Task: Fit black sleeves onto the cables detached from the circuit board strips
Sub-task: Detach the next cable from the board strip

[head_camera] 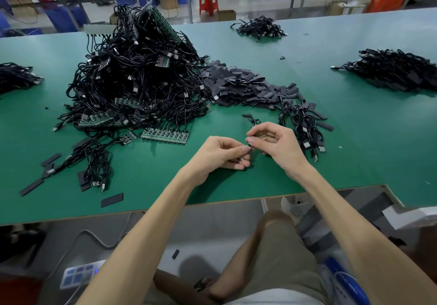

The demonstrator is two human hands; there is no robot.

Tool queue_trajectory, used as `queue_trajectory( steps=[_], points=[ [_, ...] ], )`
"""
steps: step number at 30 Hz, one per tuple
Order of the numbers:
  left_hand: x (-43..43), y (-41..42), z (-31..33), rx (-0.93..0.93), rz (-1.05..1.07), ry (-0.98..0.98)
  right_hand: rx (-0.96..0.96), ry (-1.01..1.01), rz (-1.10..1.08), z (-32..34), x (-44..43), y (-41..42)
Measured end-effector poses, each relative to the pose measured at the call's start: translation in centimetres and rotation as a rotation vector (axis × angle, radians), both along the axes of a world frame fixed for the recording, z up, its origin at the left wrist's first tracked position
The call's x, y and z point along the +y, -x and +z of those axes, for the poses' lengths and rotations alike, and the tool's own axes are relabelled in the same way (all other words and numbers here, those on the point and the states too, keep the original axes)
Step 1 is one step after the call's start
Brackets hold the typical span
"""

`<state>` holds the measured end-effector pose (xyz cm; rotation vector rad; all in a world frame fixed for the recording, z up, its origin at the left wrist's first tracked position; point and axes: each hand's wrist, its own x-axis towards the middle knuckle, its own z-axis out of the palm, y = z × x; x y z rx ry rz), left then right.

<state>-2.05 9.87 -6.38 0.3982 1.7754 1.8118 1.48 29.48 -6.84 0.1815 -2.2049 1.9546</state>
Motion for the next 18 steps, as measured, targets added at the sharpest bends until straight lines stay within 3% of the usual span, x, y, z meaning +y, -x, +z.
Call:
queue_trajectory(
  steps=[7, 11, 15, 18],
  points=[
    [0.2, 0.1, -0.3, 0.048, 0.056, -0.01, -0.045, -0.038, 0.029, 0.0, 0.0, 0.0],
    [0.1, 1.8, 0.9, 0.14, -0.019, 0.101, -0.056, -0.024, -0.004, -0.2, 0.1, 0.2],
    [1.0, 5.9, 2.0, 0.625, 0.227, 0.432, -0.084, -0.05, -0.014, -0.6, -0.1, 0.4],
    [2.6, 8.8, 2.9, 0.882, 0.255, 0.654, -0.092, -0.097, 0.003, -0.7, -0.2, 0.6]
  ],
)
